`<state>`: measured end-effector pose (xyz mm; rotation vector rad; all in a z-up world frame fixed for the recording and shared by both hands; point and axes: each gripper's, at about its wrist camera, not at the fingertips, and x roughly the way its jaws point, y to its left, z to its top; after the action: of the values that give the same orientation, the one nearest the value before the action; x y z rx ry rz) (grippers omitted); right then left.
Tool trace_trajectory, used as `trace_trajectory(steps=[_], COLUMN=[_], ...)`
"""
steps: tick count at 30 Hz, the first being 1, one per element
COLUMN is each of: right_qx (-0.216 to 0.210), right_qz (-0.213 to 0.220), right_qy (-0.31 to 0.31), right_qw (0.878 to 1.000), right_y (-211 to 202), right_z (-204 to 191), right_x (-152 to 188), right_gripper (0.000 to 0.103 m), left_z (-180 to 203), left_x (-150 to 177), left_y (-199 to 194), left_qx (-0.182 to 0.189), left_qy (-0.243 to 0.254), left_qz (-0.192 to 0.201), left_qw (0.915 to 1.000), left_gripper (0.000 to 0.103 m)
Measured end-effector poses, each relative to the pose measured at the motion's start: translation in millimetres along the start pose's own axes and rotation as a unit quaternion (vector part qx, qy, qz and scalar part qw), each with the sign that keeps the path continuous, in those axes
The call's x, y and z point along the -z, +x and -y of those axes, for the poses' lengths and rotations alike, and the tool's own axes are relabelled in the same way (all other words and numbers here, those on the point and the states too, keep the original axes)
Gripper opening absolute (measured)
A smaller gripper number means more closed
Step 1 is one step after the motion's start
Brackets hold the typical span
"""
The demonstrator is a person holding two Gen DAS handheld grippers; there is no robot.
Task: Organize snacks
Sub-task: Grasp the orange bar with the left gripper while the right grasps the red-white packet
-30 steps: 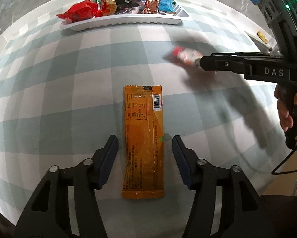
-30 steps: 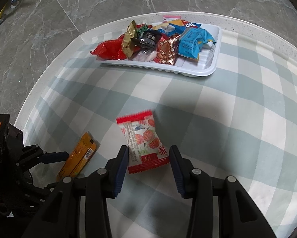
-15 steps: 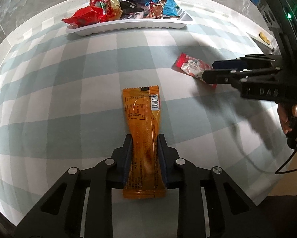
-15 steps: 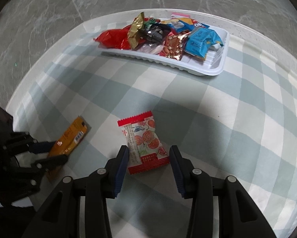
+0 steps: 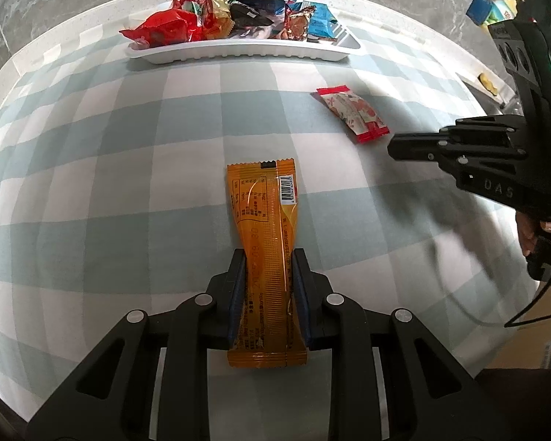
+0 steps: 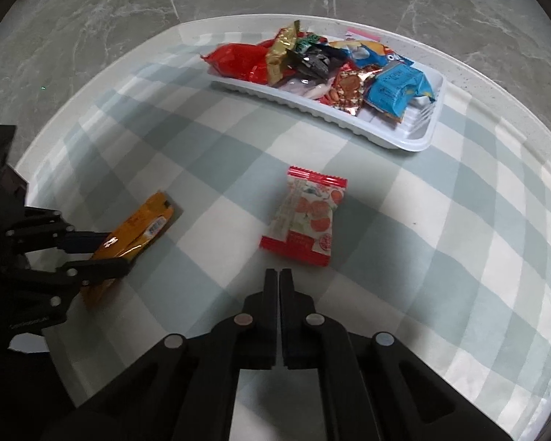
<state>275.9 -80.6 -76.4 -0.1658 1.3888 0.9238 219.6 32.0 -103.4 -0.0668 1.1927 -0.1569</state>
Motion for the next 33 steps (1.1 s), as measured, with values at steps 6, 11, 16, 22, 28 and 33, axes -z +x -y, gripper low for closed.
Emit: trace_trajectory(steps=[6,11,16,22,28,33], right_qx=[0.003,0.024,0.048,0.023,-0.015,-0.032], right_qz=[0.017,0.004,0.003,0.005,0.014,0.02], right_qy=[0.031,0.045,0.027,0.051,0.083,0.105], right_qw=[0.999,0.999,0.998,0.998,0.996,0.994], right_y=[0.6,20.4,29.7,25.4,13.7,4.0], right_z=[8.6,11.9,6.2,16.4,25.7,28.2], right_x=[-7.9,-20.8,-29.3,-27.4,-17.7,-10.9], right_gripper=[0.047,0.05,0.045,0.027,0.026,0.025], left_z=[-1.7,-1.9,-2.4,-5.0,-7.9,-8.6], left_x=[-0.8,-1.7,-2.1,-5.0,-7.5,-9.8], left_y=[0.1,1.3,3.3,2.7,1.5,1.2], left_qx=[0.0,0.002,0.003,0.005,0.009,0.012], left_qy=[-0.003,-0.004,-0.004,-0.009,-0.012,-0.012], left_qz=[0.0,-0.001,-0.004,0.0,0.002,0.003], left_qw=[1.0,1.0,1.0,0.9999,0.9999,0.9998], left_gripper=[0.022,0.022,0.022,0.022,0.022,0.022])
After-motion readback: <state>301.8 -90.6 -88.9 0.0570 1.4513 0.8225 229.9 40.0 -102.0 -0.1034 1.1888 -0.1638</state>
